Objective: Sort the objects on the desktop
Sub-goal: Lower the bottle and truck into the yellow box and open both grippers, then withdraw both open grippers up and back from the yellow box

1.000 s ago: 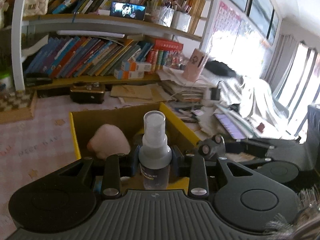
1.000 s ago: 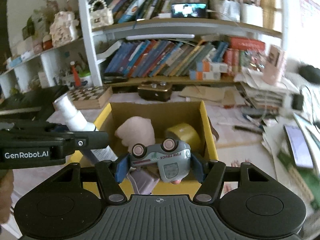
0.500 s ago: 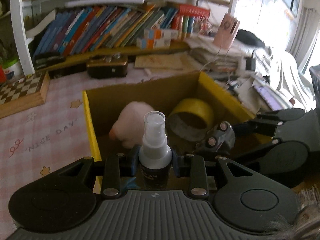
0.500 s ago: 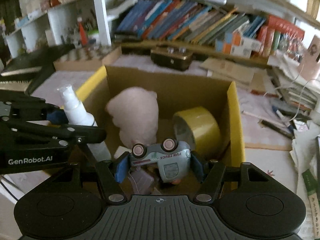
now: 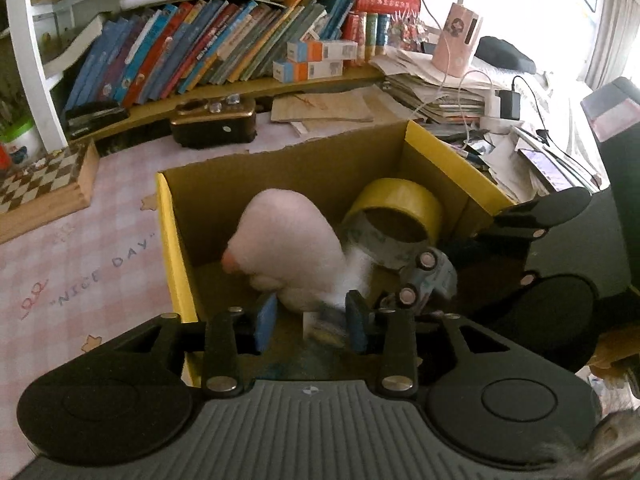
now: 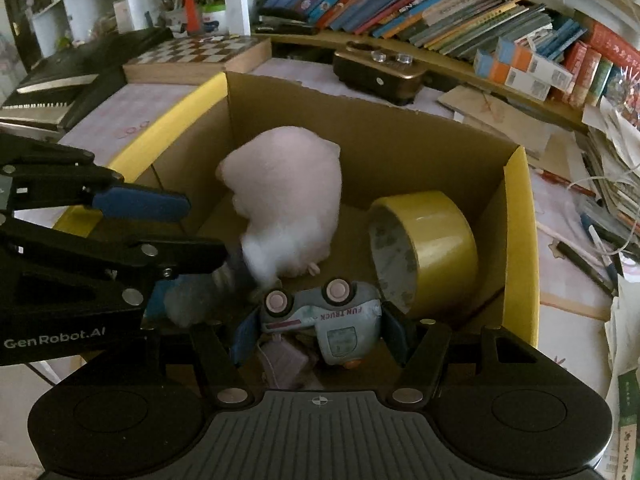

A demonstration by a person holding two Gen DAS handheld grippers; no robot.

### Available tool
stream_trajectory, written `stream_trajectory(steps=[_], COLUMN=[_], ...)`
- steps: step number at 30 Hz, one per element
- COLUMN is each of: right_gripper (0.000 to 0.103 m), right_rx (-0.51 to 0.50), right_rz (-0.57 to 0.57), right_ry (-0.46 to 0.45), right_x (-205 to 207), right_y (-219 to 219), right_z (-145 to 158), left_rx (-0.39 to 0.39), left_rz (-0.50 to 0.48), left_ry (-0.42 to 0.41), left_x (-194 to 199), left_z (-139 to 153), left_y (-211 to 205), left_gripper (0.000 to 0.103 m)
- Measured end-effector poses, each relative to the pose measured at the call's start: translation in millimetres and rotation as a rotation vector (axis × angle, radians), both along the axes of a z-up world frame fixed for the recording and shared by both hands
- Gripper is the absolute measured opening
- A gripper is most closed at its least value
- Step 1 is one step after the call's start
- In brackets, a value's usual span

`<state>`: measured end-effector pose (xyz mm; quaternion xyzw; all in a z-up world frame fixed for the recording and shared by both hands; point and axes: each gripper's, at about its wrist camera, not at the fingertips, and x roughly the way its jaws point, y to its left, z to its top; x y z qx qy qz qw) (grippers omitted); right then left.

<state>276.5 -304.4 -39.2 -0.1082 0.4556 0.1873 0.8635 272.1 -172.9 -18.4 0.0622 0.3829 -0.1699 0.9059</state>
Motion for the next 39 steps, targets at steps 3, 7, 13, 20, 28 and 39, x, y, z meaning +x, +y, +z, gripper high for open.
stream_trajectory(steps=[3, 7, 13, 20, 28, 39], right_gripper=[0.066, 0.066, 0.068, 0.068, 0.069, 0.075], right_rx=[0.005, 0.019, 0.069, 0.1, 0.125, 0.192], right_rz=[-0.003, -0.013, -0.035, -0.062, -0.124, -0.292], right_ry=[-0.011, -0.026, -0.081, -0.165, -0.285, -0.432], right_x=[-2, -4, -12, -33, -66, -139], right_y=[0, -2, -5, -3, 3, 20], right_z=[1, 5, 22, 41, 61, 71], left_rx=[-0.016, -0.042, -0.065, -0.091, -0.098, -0.083], left_rz=[0.018, 0.037, 0.096, 0.183, 0.278, 0.396], left_ry=[-0.034, -0.112, -0.195, -0.266, -0.298, -0.354], left_x=[-6, -22, -51, -82, -111, -174], left_z=[6, 22, 44, 58, 62, 63], left_y=[2, 6, 16, 30, 60, 104], left_gripper=[0.057, 0.077, 0.091, 0.103, 0.103, 0.103])
